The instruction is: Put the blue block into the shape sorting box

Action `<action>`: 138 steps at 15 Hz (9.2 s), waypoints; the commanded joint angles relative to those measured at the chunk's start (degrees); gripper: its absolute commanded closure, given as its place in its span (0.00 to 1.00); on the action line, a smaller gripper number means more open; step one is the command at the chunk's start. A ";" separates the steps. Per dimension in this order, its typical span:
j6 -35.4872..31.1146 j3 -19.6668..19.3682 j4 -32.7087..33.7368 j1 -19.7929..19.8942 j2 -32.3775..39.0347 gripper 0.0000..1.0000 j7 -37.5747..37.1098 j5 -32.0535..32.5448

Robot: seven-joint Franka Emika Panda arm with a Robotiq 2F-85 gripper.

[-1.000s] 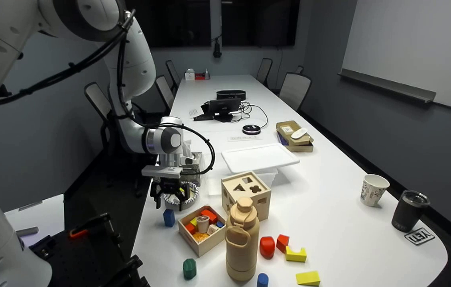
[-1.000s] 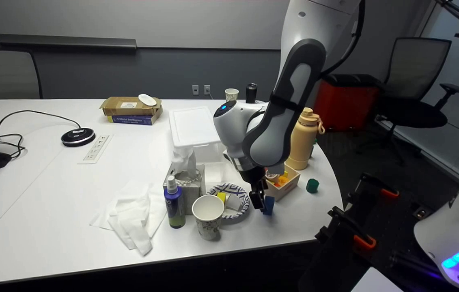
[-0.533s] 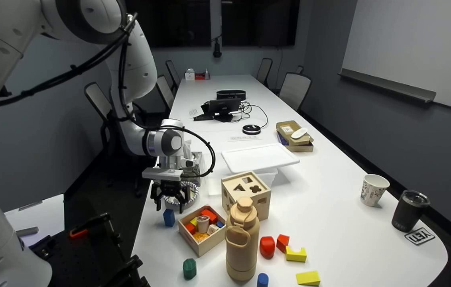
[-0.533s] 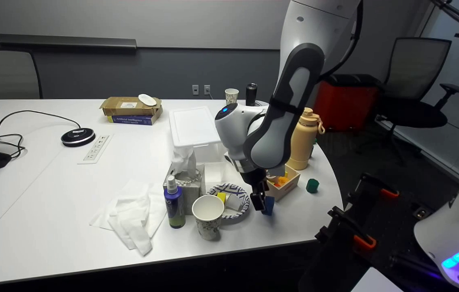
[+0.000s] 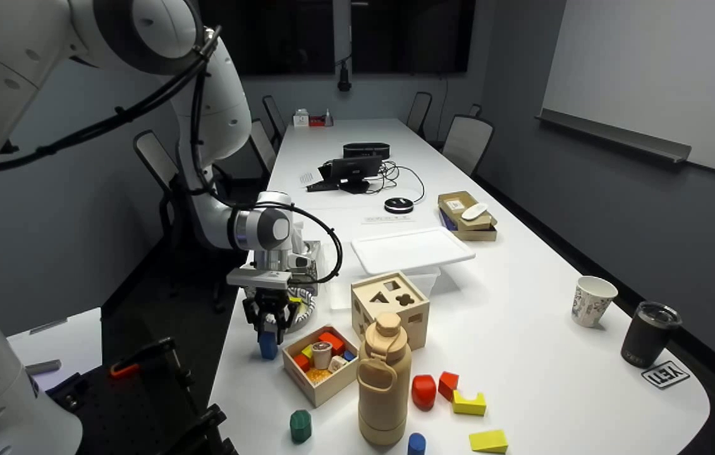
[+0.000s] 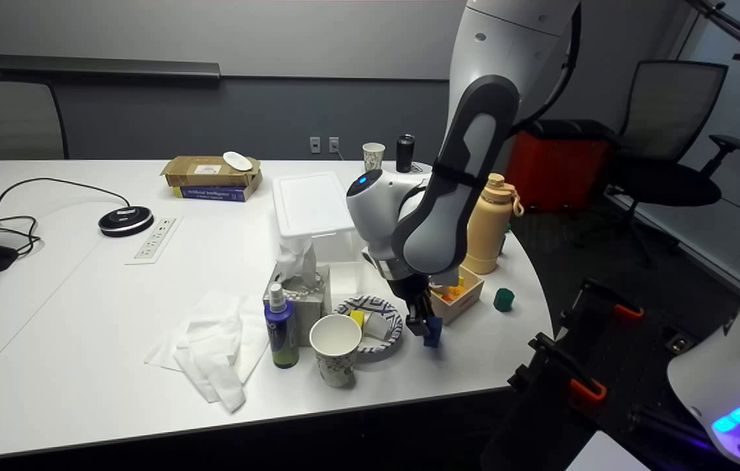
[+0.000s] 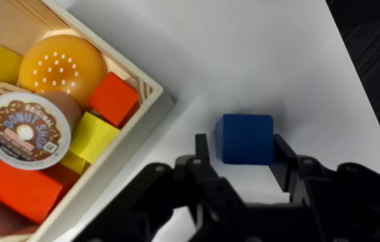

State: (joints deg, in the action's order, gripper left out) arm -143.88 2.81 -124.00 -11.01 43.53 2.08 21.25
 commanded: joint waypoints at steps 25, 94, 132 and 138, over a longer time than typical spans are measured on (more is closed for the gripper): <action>22.13 1.04 11.25 5.95 -16.09 0.91 4.33 -11.88; 38.10 -4.53 61.89 15.42 16.56 0.91 -6.99 -22.97; 39.05 -4.97 55.93 13.34 10.52 0.00 -7.90 -20.69; 35.67 -5.04 41.97 10.79 -2.63 0.00 -7.96 -18.66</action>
State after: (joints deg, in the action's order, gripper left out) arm -105.90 -1.55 -70.96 1.27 50.04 -5.20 1.58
